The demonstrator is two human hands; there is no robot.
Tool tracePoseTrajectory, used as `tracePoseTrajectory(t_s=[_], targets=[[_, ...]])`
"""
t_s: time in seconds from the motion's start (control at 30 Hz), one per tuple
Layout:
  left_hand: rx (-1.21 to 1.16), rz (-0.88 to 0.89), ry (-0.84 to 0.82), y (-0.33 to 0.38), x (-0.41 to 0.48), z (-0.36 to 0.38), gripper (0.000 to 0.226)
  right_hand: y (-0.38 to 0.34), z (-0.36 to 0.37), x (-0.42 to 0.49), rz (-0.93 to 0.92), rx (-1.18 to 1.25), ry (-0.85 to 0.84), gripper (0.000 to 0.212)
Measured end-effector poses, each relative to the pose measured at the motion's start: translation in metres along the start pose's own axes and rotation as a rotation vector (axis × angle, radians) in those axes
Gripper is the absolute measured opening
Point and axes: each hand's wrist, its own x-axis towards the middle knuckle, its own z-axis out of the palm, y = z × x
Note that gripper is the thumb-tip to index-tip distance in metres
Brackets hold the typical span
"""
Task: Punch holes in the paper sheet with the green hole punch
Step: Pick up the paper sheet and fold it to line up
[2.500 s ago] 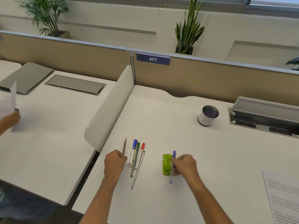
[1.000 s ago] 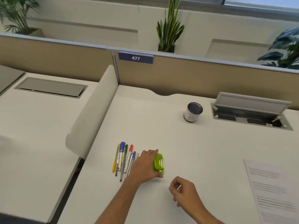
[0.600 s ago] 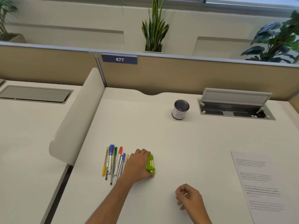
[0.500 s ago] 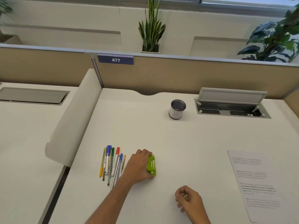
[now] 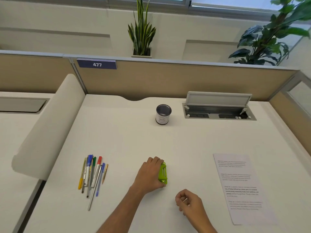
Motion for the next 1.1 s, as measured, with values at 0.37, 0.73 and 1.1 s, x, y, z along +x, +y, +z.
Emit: tracePoseTrajectory(t_s=[0.37,0.73,1.1], targets=[[0.057,-0.037,-0.001,0.022,0.025,0.027,0.096,0.02,-0.062,0.017,-0.039,0.003,0.026,0.014],[-0.232,-0.184,0.34,0.111,0.031,0.054,0.054,0.067,-0.177,0.035,0.107,0.0,0.62,0.018],[-0.182,-0.206,-0.262,0.24,0.06,0.129,0.113,0.136,-0.247,0.068,0.595,-0.307,0.602,0.07]])
